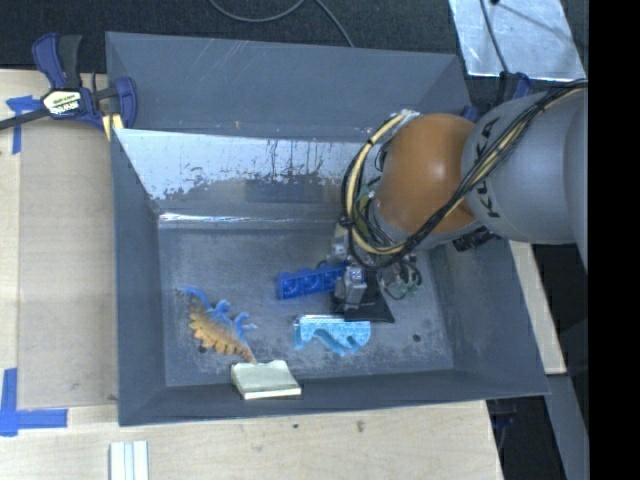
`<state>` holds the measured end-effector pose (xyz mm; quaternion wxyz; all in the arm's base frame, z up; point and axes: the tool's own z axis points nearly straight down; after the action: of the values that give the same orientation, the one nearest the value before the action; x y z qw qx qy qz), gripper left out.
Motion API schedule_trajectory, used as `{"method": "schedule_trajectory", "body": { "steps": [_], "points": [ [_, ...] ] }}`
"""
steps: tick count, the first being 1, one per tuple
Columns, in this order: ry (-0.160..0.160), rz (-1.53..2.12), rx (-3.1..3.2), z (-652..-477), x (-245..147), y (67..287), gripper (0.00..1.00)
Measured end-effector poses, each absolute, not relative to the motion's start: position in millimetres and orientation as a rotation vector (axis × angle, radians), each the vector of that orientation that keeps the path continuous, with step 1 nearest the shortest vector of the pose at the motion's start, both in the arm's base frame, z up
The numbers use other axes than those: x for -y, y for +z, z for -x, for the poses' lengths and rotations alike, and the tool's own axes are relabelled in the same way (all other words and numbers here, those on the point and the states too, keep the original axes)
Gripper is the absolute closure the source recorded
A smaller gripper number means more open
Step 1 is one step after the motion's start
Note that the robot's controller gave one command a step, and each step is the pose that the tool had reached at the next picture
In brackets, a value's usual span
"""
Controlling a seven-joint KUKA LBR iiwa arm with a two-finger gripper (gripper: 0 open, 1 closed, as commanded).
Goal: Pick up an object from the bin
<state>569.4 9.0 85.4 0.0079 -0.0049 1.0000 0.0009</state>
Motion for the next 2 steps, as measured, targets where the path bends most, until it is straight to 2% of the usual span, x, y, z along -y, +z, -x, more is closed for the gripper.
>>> {"method": "schedule_trajectory", "body": {
  "steps": [1,2],
  "points": [
    [0.002,0.031,-3.134,-565.7,-14.0,129.1,1.00],
    [0.003,0.015,-3.125,-559.6,-18.0,111.8,1.00]
  ]
}}
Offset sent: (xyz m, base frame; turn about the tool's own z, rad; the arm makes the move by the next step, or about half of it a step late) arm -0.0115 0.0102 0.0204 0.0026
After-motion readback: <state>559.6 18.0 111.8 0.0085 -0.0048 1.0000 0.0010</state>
